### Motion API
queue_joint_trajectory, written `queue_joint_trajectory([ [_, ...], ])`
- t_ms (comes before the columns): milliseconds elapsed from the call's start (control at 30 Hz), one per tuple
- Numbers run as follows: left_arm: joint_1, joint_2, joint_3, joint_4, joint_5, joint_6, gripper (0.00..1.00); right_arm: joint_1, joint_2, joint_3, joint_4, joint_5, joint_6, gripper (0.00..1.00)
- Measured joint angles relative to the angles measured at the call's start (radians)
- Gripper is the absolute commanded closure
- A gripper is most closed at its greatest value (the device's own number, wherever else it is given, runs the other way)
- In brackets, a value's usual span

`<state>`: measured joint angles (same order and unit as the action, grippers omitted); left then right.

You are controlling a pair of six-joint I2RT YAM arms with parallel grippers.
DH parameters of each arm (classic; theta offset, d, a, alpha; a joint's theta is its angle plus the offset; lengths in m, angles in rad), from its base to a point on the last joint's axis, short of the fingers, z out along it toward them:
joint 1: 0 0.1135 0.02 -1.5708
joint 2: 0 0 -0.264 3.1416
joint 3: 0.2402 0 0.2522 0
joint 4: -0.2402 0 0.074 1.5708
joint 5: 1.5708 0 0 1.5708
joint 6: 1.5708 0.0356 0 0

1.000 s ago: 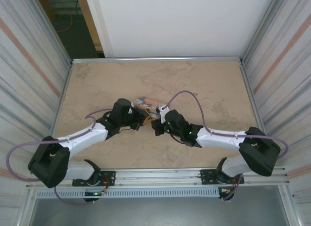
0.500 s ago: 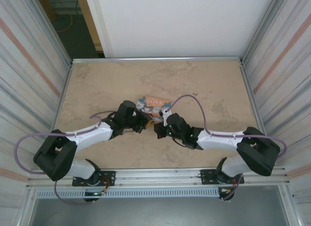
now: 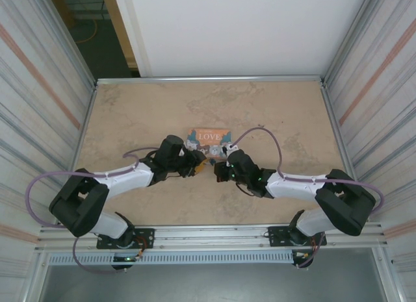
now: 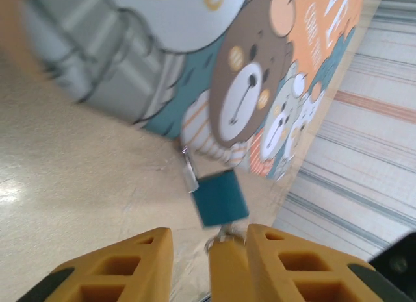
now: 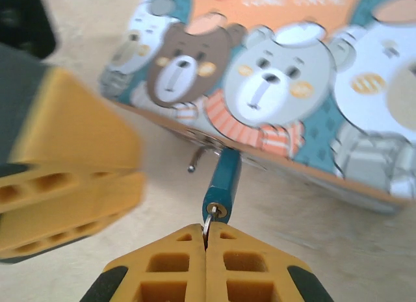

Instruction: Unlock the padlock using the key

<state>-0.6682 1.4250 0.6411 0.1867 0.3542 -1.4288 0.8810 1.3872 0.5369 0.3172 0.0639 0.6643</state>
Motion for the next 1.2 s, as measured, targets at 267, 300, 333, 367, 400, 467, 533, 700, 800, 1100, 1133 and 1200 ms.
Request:
queue_joint_trajectory([
  [267,0.014,-0.101,0.004,-0.121,-0.036,0.110,0.56,-0.052,-0.063,-0.066,0.002,-0.037,0.063,1.00],
  [300,0.017,-0.122,0.009,-0.141,-0.048,0.127,0.56,-0.061,-0.071,-0.079,0.010,-0.043,0.074,1.00],
  [333,0.019,-0.143,0.013,-0.159,-0.061,0.145,0.56,-0.072,-0.082,-0.098,0.021,-0.057,0.089,1.00],
  [367,0.019,-0.169,0.018,-0.177,-0.076,0.165,0.56,-0.085,-0.091,-0.116,0.034,-0.071,0.105,1.00],
  [400,0.019,-0.190,0.023,-0.193,-0.089,0.182,0.56,-0.095,-0.095,-0.131,0.044,-0.084,0.118,1.00],
  [467,0.019,-0.238,0.034,-0.229,-0.122,0.225,0.56,-0.118,-0.098,-0.161,0.074,-0.116,0.143,1.00],
  [533,0.019,-0.282,0.046,-0.261,-0.150,0.268,0.55,-0.136,-0.098,-0.182,0.098,-0.145,0.162,1.00],
  [700,0.019,-0.391,0.058,-0.314,-0.219,0.366,0.55,-0.158,-0.078,-0.210,0.156,-0.196,0.197,1.00],
  [800,0.019,-0.447,0.058,-0.346,-0.259,0.413,0.54,-0.170,-0.051,-0.220,0.193,-0.223,0.209,1.00],
  [1100,0.019,-0.507,0.058,-0.422,-0.333,0.484,0.52,-0.201,0.040,-0.221,0.254,-0.281,0.220,0.96],
  [1133,0.019,-0.507,0.058,-0.425,-0.335,0.487,0.51,-0.202,0.042,-0.221,0.256,-0.282,0.222,0.92],
  [1200,0.019,-0.507,0.058,-0.430,-0.341,0.494,0.50,-0.203,0.042,-0.221,0.257,-0.283,0.224,0.86],
])
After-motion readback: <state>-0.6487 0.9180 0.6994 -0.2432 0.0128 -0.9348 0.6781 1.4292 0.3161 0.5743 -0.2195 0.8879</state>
